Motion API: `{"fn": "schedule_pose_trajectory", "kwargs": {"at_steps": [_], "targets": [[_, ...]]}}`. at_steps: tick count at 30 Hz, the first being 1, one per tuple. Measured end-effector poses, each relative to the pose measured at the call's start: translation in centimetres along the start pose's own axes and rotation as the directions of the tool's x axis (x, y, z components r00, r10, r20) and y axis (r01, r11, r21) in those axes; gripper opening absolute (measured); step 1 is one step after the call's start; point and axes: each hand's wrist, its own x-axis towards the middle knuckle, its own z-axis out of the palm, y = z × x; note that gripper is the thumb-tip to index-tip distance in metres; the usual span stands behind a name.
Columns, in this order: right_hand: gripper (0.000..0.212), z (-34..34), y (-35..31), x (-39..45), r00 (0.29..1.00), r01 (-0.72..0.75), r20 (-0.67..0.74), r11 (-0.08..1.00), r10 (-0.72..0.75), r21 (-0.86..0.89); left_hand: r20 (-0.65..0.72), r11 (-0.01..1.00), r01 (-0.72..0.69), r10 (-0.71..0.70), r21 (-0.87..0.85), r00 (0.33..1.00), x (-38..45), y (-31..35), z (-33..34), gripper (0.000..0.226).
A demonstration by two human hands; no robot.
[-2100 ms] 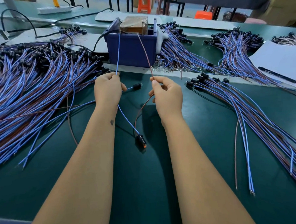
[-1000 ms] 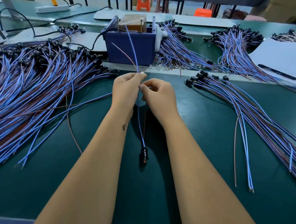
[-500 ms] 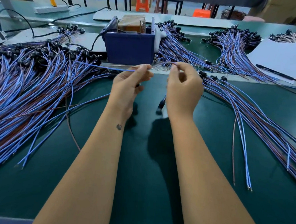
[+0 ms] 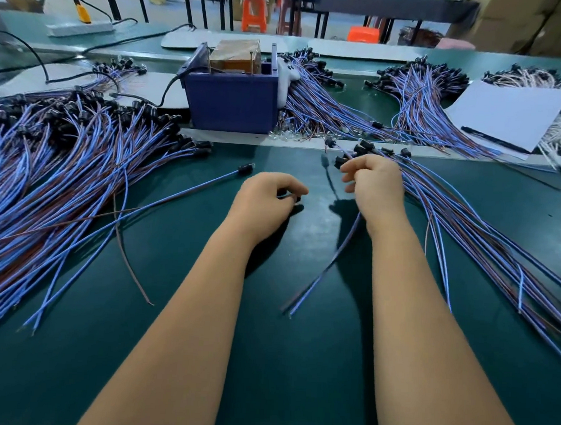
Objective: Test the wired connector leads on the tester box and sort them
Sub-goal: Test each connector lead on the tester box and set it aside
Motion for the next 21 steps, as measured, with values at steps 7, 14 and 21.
{"fn": "schedule_pose_trajectory", "kwargs": {"at_steps": [7,14,21], "targets": [[0.034,-7.2,0.8,1.8,0.993,-0.092,0.013,0.859,0.114,-0.504,-0.465,0.938,0.256,-0.123,0.235,0.877,0.2,-1.3,-2.2,0.035],[0.042,-7.2,1.4,2.4,0.952,-0.303,-0.190,0.642,0.240,-0.705,-0.454,0.852,0.435,-0.277,0.293,0.847,0.5,-1.6,-2.2,0.036],[0.038,-2.4,1.1,-0.1,0.887,-0.378,-0.451,0.725,0.103,-0.576,-0.501,0.862,0.433,-0.260,0.265,0.825,0.8,-1.9,-1.9,0.029]]}}
